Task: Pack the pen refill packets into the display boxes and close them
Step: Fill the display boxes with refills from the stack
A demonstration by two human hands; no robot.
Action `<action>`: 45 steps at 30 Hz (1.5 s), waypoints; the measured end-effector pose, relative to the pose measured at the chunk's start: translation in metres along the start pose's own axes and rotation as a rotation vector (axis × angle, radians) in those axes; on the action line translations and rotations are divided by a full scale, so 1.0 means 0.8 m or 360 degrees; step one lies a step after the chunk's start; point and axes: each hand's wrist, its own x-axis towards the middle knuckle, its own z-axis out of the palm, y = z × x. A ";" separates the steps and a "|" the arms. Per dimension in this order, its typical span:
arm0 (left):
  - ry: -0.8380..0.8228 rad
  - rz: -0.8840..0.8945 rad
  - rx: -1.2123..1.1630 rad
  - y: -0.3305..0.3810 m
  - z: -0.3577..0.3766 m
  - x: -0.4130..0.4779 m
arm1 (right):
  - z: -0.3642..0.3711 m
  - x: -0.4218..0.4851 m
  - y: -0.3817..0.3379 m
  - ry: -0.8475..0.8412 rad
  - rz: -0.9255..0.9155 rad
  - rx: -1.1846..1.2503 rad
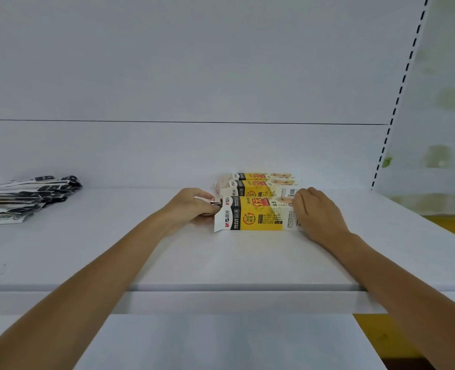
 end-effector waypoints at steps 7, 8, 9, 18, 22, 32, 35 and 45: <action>0.0175 0.0041 0.0041 0.000 0.017 0.009 | 0.001 0.000 -0.001 0.0017 0.0004 -0.0012; 0.0166 0.0018 0.0034 0.001 0.018 0.011 | 0.001 0.001 -0.001 0.0031 -0.0011 -0.0041; 0.0150 -0.0008 0.0025 0.003 0.019 0.013 | 0.001 0.001 0.000 0.0037 -0.0024 -0.0054; 0.0057 -0.0052 0.0194 0.009 0.039 0.026 | 0.000 0.004 0.000 0.0086 -0.0025 -0.0052; 0.0111 0.0056 0.0442 0.009 0.045 0.027 | 0.005 0.000 0.004 -0.0008 0.0033 0.0085; -0.0292 -0.0208 -0.0186 0.015 -0.009 0.003 | 0.000 0.003 0.000 -0.0253 0.0380 0.0501; -0.0186 -0.0125 0.0223 0.017 -0.018 0.000 | 0.003 0.004 0.004 -0.0275 0.0484 0.0591; 0.0162 -0.0007 0.0327 0.019 0.012 -0.008 | -0.005 0.002 0.002 -0.0240 0.0292 0.0337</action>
